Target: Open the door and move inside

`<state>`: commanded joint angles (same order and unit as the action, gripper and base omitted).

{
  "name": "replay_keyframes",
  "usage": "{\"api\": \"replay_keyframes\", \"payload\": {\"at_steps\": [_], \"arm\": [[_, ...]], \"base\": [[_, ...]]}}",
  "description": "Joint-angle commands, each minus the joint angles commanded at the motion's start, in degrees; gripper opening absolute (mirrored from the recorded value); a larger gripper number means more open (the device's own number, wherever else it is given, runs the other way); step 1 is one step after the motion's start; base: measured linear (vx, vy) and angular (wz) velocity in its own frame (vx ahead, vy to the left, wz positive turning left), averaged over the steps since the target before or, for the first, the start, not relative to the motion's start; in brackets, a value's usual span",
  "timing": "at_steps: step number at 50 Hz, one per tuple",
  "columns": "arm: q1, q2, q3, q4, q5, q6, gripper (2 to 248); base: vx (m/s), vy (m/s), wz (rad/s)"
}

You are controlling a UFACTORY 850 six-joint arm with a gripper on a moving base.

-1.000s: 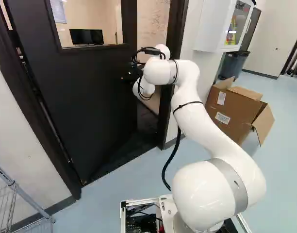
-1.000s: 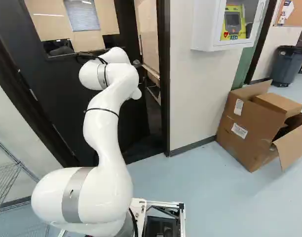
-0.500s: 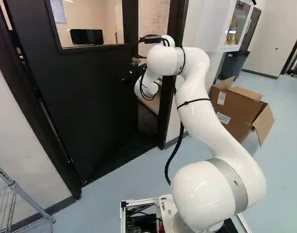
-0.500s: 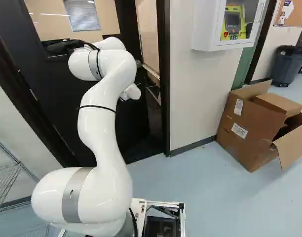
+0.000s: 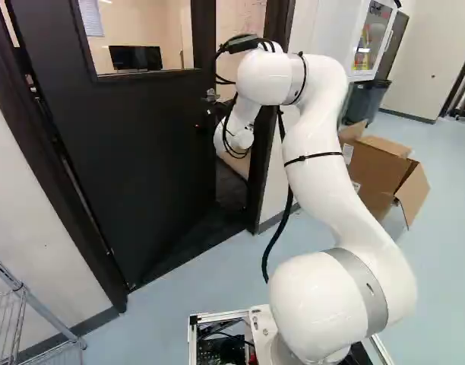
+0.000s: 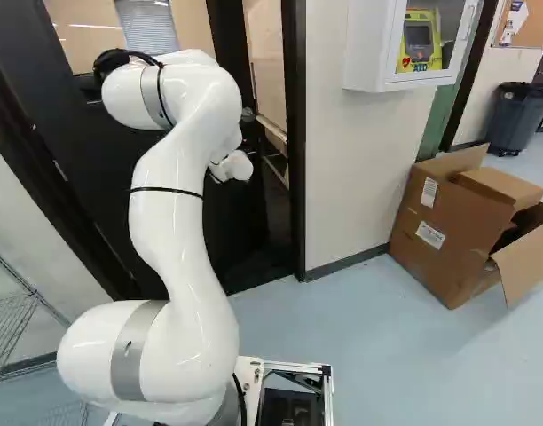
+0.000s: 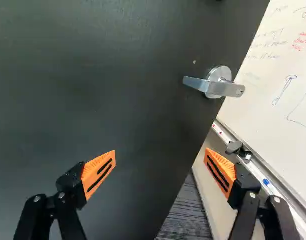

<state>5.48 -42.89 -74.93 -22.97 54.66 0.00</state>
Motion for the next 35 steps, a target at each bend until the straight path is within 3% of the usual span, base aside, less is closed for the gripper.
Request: {"api": "replay_keyframes", "payload": {"at_steps": [35], "arm": [[-0.71,9.96,13.68,4.27,0.00,0.00,247]], "base": [[0.000,0.000,0.000]]}}
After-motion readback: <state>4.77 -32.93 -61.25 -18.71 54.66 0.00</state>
